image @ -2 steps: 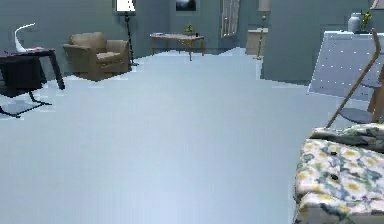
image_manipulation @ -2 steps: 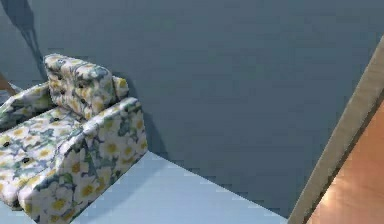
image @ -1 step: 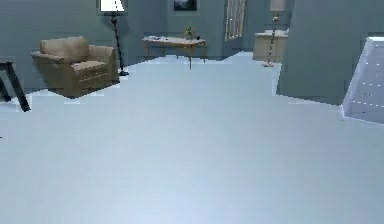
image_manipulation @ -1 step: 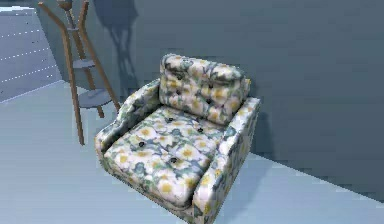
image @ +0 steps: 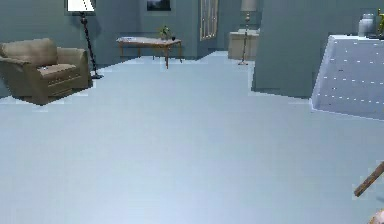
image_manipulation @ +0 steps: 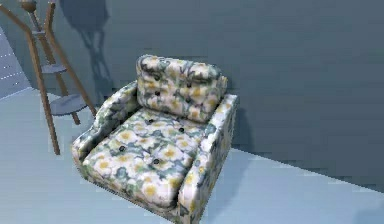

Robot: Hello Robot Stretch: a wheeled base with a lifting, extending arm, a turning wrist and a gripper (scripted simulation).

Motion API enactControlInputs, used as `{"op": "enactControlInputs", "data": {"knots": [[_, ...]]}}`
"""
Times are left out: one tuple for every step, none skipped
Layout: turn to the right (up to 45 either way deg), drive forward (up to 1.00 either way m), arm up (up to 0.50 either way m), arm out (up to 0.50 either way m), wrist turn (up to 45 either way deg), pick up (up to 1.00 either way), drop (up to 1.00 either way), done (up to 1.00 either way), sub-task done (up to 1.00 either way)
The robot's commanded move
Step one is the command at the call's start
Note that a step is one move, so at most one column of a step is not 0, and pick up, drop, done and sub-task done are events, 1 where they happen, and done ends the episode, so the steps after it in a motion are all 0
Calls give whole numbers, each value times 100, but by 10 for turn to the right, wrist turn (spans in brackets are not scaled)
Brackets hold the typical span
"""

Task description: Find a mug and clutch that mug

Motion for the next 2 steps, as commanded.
{"op": "enactControlInputs", "data": {"knots": [[0, 100, 0, 0, 0, 0, 0, 0, 0], [0, 100, 0, 0, 0, 0, 0, 0, 0]]}}
